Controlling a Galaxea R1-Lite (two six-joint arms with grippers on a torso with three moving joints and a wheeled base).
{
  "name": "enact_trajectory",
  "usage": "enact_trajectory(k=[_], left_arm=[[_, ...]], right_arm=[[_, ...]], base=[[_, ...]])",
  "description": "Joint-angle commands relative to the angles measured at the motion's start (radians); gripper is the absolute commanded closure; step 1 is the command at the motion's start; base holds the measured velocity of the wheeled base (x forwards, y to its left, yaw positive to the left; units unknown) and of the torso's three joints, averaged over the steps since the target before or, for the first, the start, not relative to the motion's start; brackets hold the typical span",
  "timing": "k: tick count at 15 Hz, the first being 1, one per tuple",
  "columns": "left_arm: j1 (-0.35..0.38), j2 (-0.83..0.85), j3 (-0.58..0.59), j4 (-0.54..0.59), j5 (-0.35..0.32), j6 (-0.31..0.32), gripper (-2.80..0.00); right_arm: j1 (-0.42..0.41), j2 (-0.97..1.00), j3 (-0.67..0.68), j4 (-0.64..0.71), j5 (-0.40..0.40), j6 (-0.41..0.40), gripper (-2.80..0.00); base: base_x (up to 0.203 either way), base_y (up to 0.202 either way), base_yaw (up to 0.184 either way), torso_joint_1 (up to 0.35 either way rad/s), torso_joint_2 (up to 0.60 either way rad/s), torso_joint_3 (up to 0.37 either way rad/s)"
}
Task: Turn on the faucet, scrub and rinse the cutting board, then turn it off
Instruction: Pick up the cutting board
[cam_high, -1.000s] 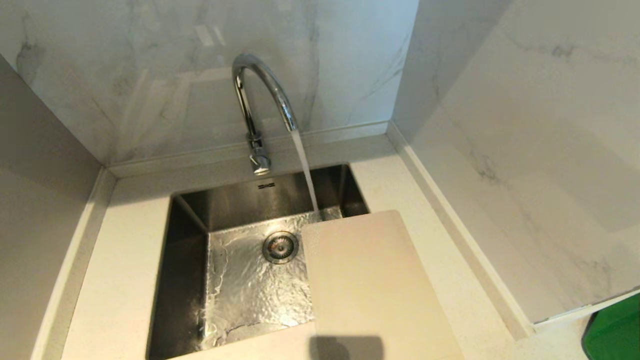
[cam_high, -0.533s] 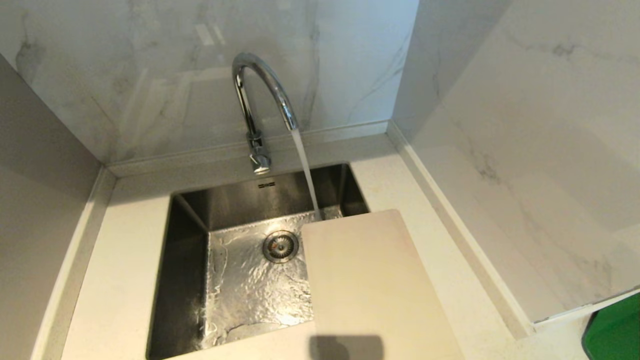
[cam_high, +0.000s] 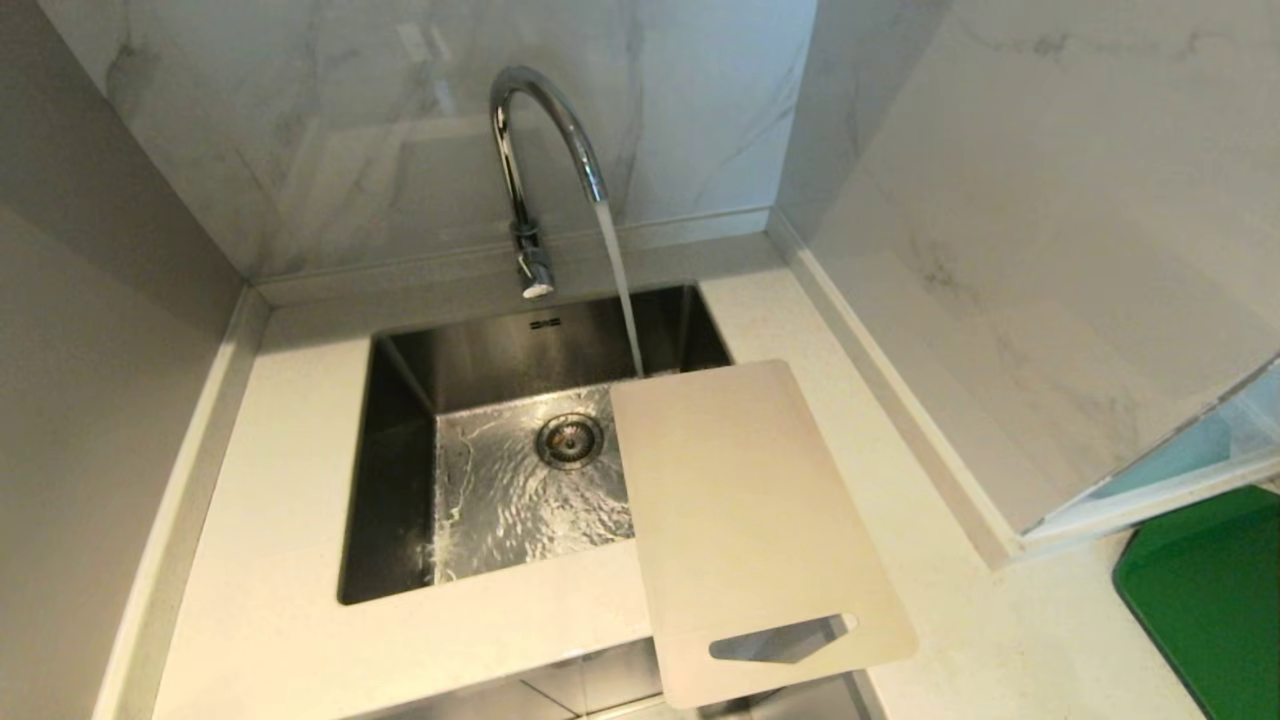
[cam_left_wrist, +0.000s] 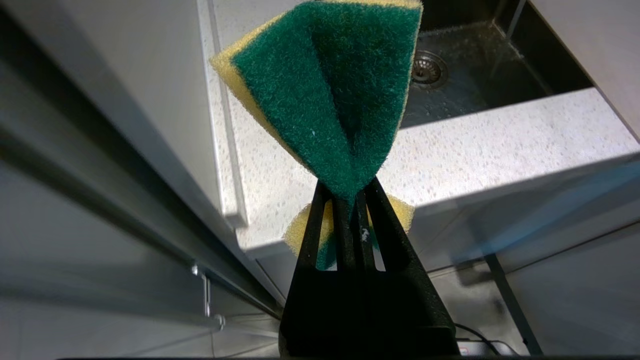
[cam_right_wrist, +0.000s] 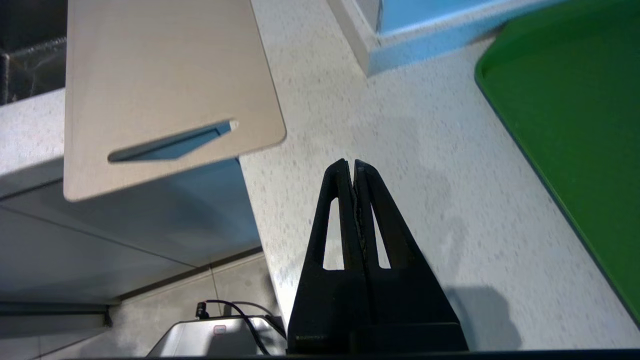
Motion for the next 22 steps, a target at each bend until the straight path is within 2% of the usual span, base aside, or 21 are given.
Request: enact_trajectory(k=[1,6,12,14,16,18,22], left_arm=[[0.0,0.003,0.0,0.0,-0.001,0.0,0.0],[0.0,0.003,0.0,0.0,-0.001,0.0,0.0],[0.0,0.003,0.0,0.0,-0.001,0.0,0.0],[0.0,0.003,0.0,0.0,-0.001,0.0,0.0],[0.0,0.003,0.0,0.0,-0.001,0.0,0.0],[0.0,0.003,0.0,0.0,-0.001,0.0,0.0],[0.0,0.003,0.0,0.0,-0.001,0.0,0.0]], right_arm=[[0.0,0.0,0.0,0.0,-0.001,0.0,0.0],[0.0,0.0,0.0,0.0,-0.001,-0.001,0.0],[0.0,0.0,-0.012,-0.011,0.005,-0.008,0.0],[0.0,0.018,-0.12,0.0,0.014,-0.011,0.0],[0.0,0.127,-0.257,0.014,0.031,0.001,0.0],[0.0,0.327,-0.383,0.016,0.037,0.083,0.0],[0.0,0.784,-0.583,0.073,0.002,0.396,0.0]], base=[[-0.227,0.0,0.033,0.003,0.01,0.002],[-0.179,0.0,0.005,0.003,0.0,0.002],[0.0,0.0,0.0,0.005,0.0,-0.002],[0.0,0.0,0.0,0.0,0.0,0.0],[0.0,0.0,0.0,0.0,0.0,0.0],[0.0,0.0,0.0,0.0,0.0,0.0],[0.0,0.0,0.0,0.0,0.0,0.0]])
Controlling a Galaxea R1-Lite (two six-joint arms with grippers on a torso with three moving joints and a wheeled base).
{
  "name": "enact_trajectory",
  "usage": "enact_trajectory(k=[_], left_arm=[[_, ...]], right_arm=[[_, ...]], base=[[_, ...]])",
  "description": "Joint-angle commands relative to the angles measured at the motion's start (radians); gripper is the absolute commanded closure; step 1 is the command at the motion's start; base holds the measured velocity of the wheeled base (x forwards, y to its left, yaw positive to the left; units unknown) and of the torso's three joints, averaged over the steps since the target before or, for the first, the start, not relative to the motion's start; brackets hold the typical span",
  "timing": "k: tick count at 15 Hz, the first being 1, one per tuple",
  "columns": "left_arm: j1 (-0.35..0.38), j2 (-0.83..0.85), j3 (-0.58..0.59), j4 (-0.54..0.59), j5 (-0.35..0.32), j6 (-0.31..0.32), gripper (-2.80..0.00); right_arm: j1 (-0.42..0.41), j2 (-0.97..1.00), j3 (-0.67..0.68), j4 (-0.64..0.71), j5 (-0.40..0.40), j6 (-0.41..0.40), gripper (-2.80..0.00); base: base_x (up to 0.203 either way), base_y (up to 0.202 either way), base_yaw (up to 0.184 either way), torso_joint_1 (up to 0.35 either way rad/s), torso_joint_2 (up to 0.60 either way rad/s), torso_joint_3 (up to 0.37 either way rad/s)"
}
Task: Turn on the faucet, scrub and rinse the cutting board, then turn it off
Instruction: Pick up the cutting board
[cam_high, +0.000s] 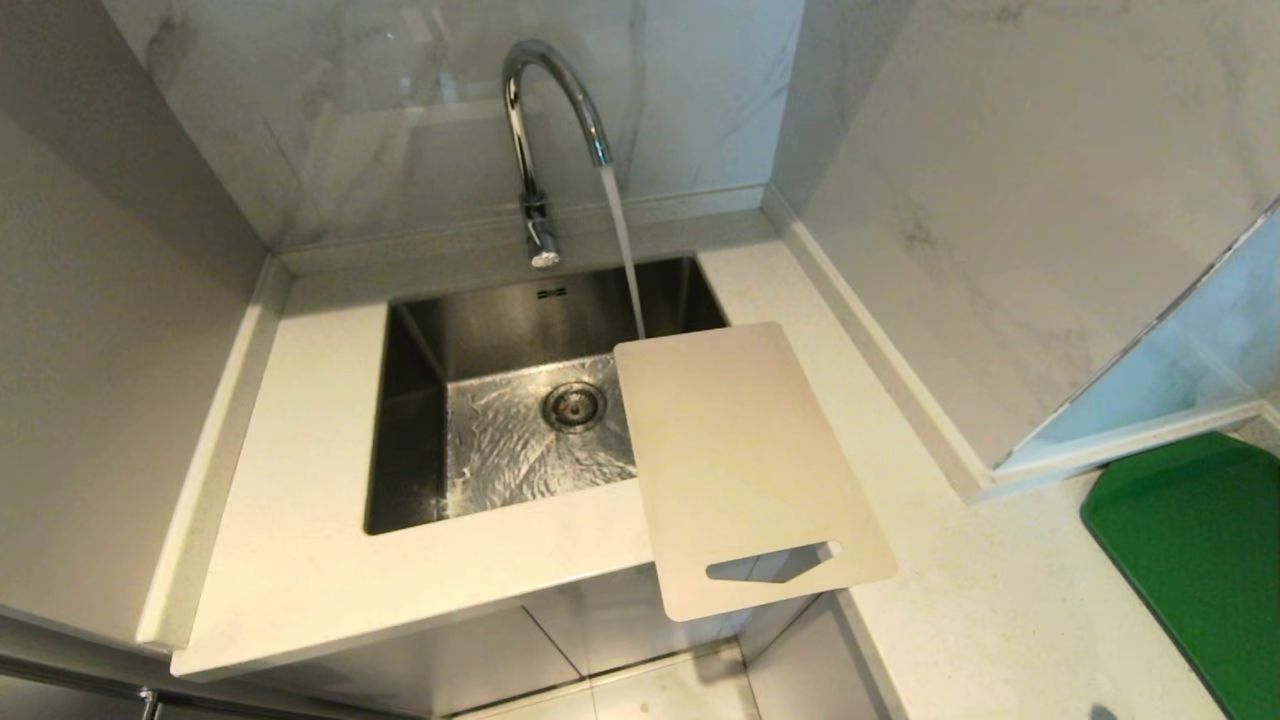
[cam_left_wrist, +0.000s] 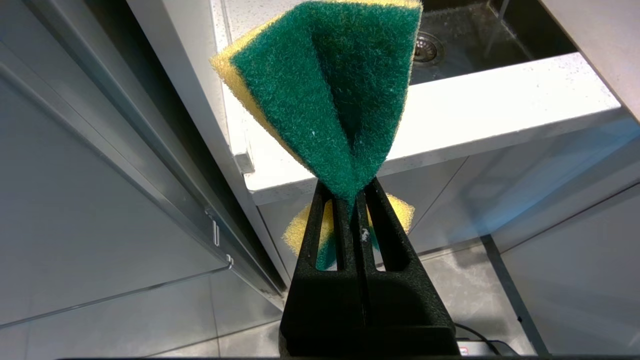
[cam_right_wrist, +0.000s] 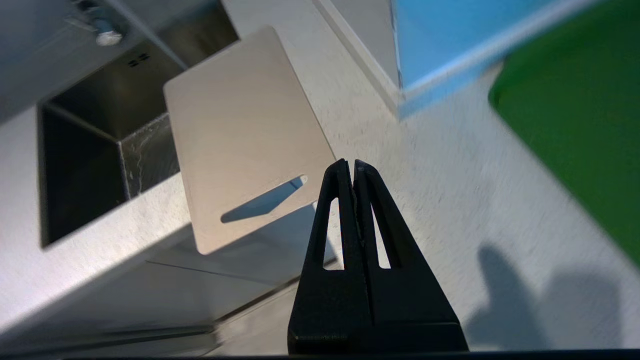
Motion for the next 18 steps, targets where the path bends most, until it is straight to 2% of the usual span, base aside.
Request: enact_trajectory(k=[1,2,6,8,10,15,16,18], left_arm=[[0.0,0.003,0.0,0.0,0.0,-0.001,0.0],[0.0,0.003,0.0,0.0,0.0,-0.001,0.0],[0.0,0.003,0.0,0.0,0.0,-0.001,0.0],[0.0,0.003,0.0,0.0,0.0,-0.001,0.0],[0.0,0.003,0.0,0.0,0.0,-0.001,0.0],[0.0,0.003,0.0,0.0,0.0,-0.001,0.0],[0.0,0.003,0.0,0.0,0.0,-0.001,0.0],[0.0,0.003,0.0,0.0,0.0,-0.001,0.0]], right_arm=[[0.006,0.373,-0.099,0.097,-0.008,0.177,0.0],[0.03,0.452,-0.127,0.157,0.008,0.273,0.0],[0.202,0.71,-0.3,0.31,0.036,0.759,0.0],[0.314,0.804,-0.362,0.365,0.04,0.916,0.0],[0.341,0.9,-0.398,0.374,0.042,0.992,0.0],[0.366,1.113,-0.534,0.362,0.058,1.09,0.0],[0.368,1.137,-0.564,0.362,0.082,1.101,-2.8],[0.37,1.182,-0.587,0.349,0.105,1.102,-2.8]], base=[[0.0,0.0,0.0,0.0,0.0,0.0],[0.0,0.0,0.0,0.0,0.0,0.0],[0.0,0.0,0.0,0.0,0.0,0.0],[0.0,0.0,0.0,0.0,0.0,0.0],[0.0,0.0,0.0,0.0,0.0,0.0],[0.0,0.0,0.0,0.0,0.0,0.0],[0.0,0.0,0.0,0.0,0.0,0.0],[0.0,0.0,0.0,0.0,0.0,0.0]])
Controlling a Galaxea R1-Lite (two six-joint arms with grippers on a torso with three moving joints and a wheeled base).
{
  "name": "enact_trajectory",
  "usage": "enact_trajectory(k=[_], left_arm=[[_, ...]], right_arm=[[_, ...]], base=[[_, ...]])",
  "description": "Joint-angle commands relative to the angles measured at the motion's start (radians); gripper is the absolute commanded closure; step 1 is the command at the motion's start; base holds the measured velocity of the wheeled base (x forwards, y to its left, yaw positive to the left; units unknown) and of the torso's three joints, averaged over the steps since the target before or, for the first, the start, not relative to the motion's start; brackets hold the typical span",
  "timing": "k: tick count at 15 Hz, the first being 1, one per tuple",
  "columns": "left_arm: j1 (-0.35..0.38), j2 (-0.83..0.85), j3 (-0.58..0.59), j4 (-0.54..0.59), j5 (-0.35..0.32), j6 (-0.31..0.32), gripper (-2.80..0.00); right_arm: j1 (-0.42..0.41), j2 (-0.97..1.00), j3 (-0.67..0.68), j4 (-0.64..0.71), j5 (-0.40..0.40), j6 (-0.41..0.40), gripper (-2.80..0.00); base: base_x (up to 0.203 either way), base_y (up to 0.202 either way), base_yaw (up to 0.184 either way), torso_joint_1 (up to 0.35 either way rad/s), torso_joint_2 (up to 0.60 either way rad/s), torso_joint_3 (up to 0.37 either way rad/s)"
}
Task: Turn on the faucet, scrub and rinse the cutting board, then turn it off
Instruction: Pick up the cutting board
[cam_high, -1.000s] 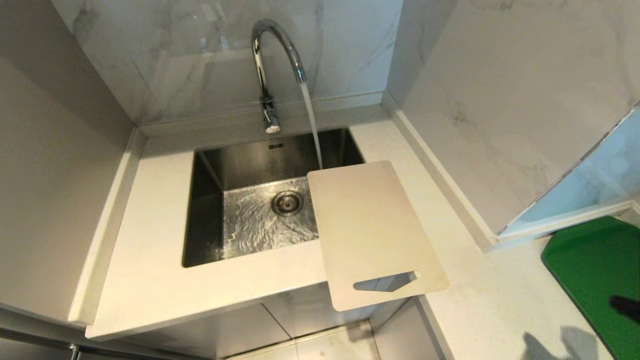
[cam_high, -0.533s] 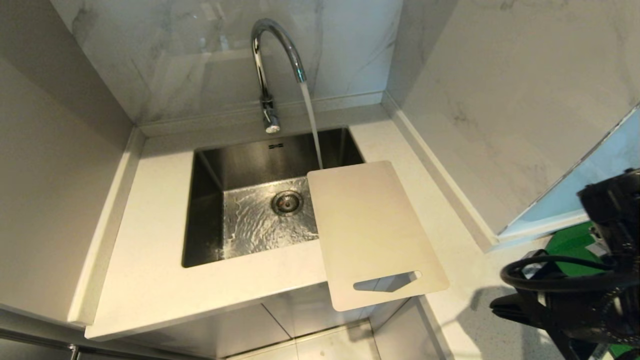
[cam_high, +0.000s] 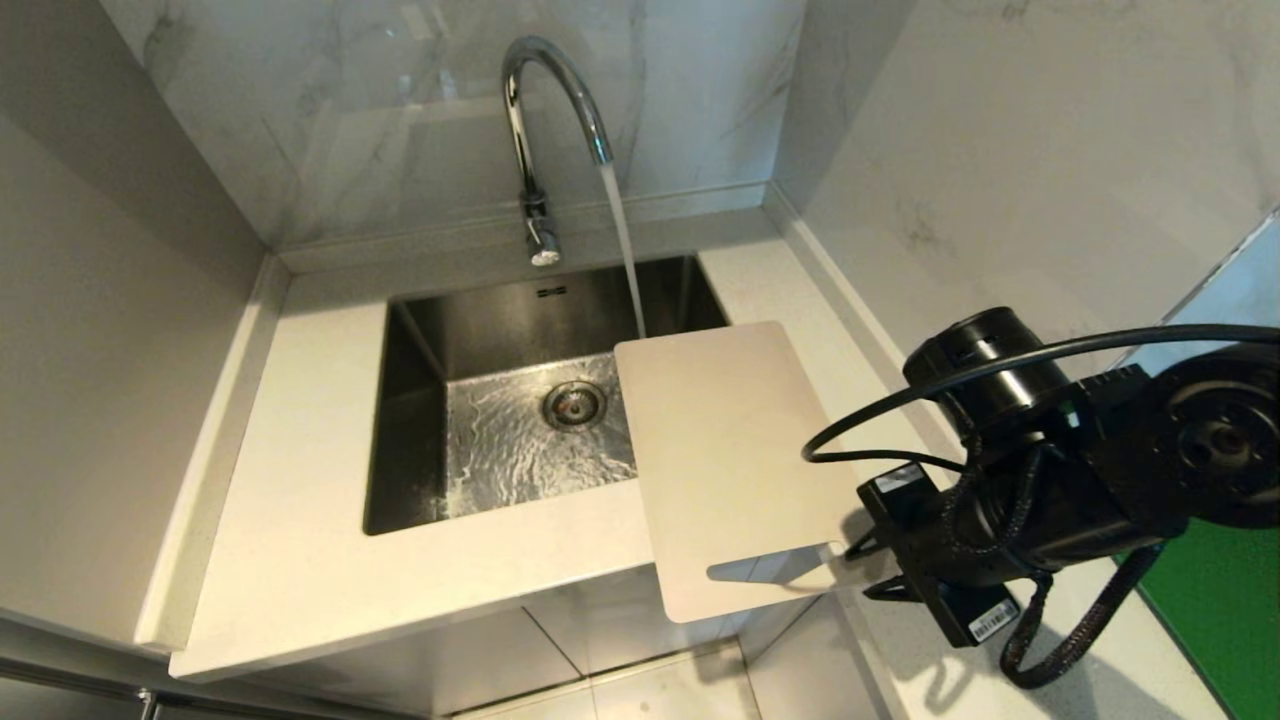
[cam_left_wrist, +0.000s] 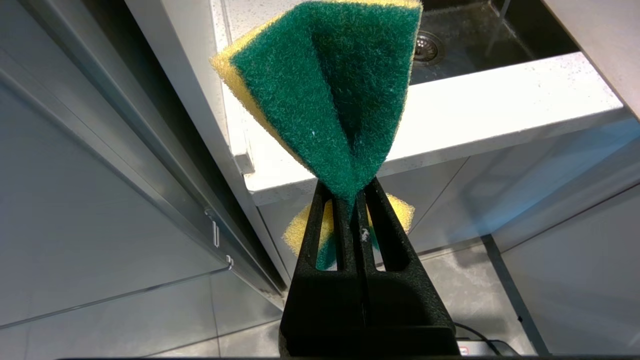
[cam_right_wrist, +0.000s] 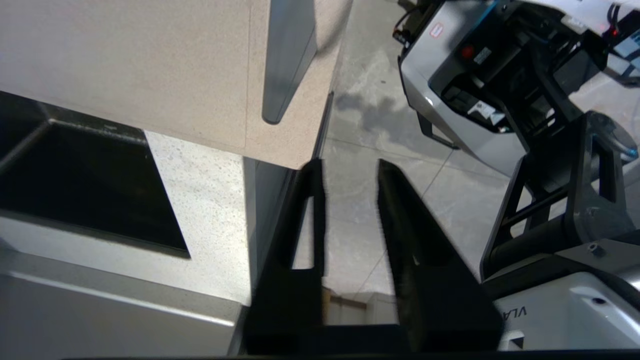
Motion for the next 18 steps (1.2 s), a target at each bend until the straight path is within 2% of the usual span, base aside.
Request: enact_trajectory(k=[1,7,18], left_arm=[[0.0,0.002,0.0,0.0,0.0,0.0,0.0],[0.0,0.002,0.0,0.0,0.0,0.0,0.0],[0.0,0.002,0.0,0.0,0.0,0.0,0.0]], right_arm=[[0.004,0.095,-0.023,-0.03,0.005,0.007,-2.8],[0.005,0.212,-0.027,-0.093,0.003,0.025,-2.8],[0.003,0.299,-0.015,-0.095,-0.012,0.047,-2.8]], base=[[0.0,0.0,0.0,0.0,0.0,0.0],[0.0,0.0,0.0,0.0,0.0,0.0],[0.0,0.0,0.0,0.0,0.0,0.0]])
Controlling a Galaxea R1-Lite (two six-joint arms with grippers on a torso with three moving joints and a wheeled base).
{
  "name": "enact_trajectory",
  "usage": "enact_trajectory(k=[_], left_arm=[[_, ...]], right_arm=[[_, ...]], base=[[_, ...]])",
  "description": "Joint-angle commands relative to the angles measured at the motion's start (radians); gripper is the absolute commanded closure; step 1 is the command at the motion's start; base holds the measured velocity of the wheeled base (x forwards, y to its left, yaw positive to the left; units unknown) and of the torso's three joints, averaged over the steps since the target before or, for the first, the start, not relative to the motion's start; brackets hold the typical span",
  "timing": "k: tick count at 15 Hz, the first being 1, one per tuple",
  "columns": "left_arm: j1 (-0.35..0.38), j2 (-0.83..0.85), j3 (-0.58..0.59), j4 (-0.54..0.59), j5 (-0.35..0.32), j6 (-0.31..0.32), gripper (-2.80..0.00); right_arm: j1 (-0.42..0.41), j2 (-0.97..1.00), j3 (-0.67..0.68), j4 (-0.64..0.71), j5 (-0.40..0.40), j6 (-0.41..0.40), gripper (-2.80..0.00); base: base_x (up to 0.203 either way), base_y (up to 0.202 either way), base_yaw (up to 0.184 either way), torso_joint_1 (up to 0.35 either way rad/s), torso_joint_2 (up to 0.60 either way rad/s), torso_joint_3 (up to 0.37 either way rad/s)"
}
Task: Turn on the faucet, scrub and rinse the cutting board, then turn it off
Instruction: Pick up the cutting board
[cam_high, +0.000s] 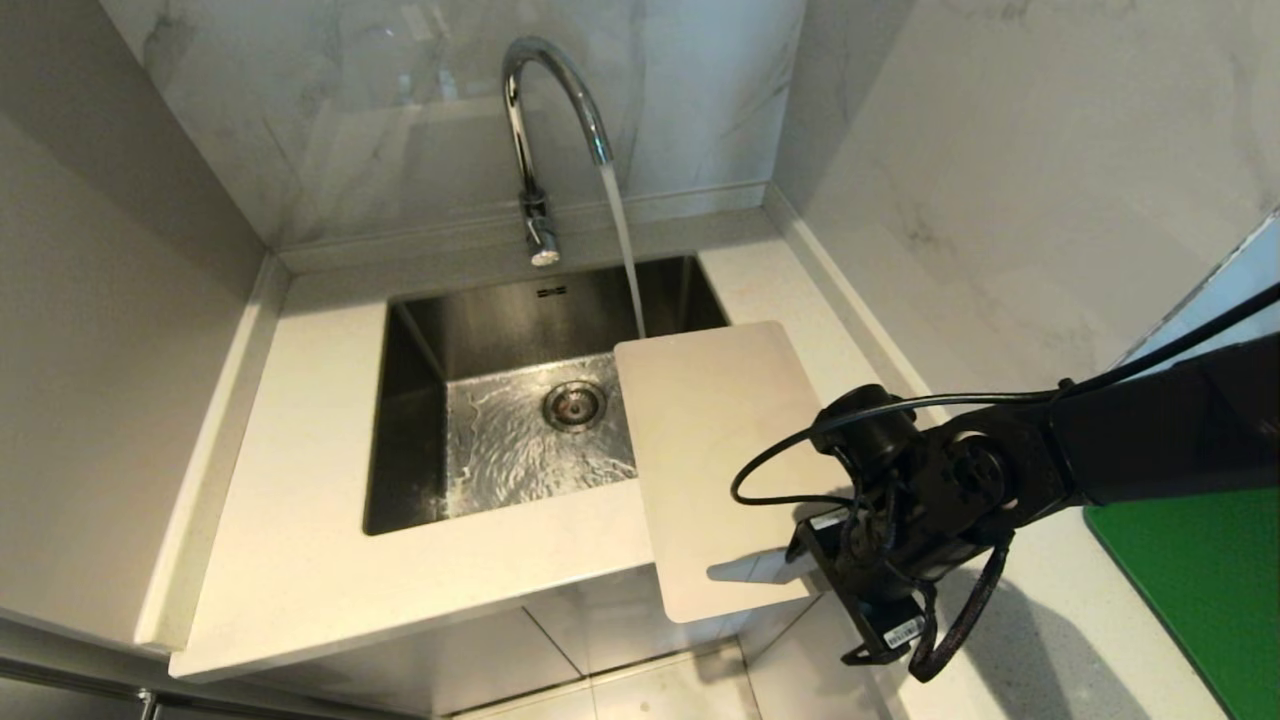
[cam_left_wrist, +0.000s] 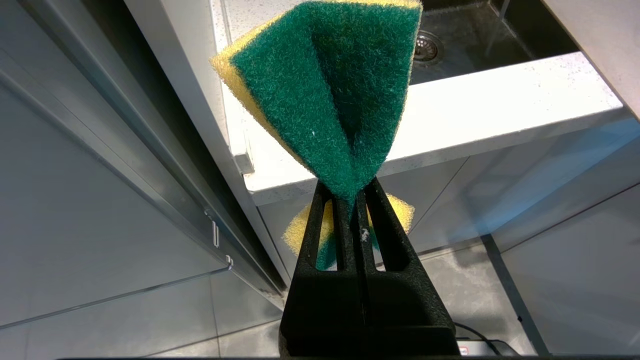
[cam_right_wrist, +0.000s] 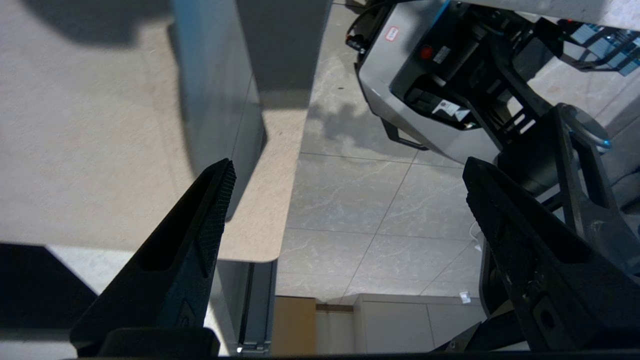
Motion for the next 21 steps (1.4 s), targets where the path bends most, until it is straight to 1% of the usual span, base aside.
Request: enact_trajectory(k=[1,11,16,21], left_arm=[[0.0,0.001,0.0,0.0,0.0,0.0,0.0],[0.0,0.001,0.0,0.0,0.0,0.0,0.0],[0.0,0.001,0.0,0.0,0.0,0.0,0.0],[0.0,0.001,0.0,0.0,0.0,0.0,0.0]], right_arm=[[0.0,0.039,0.001,0.001,-0.006,0.011,-2.8],[0.0,0.076,-0.017,-0.05,-0.005,0.002,-2.8],[-0.002,0.109,-0.074,-0.042,-0.005,0.001,-2.8],[-0.002,0.101,-0.064,-0.036,-0.008,0.001,-2.8]], base=[[0.0,0.0,0.0,0.0,0.0,0.0],[0.0,0.0,0.0,0.0,0.0,0.0],[0.0,0.0,0.0,0.0,0.0,0.0],[0.0,0.0,0.0,0.0,0.0,0.0]])
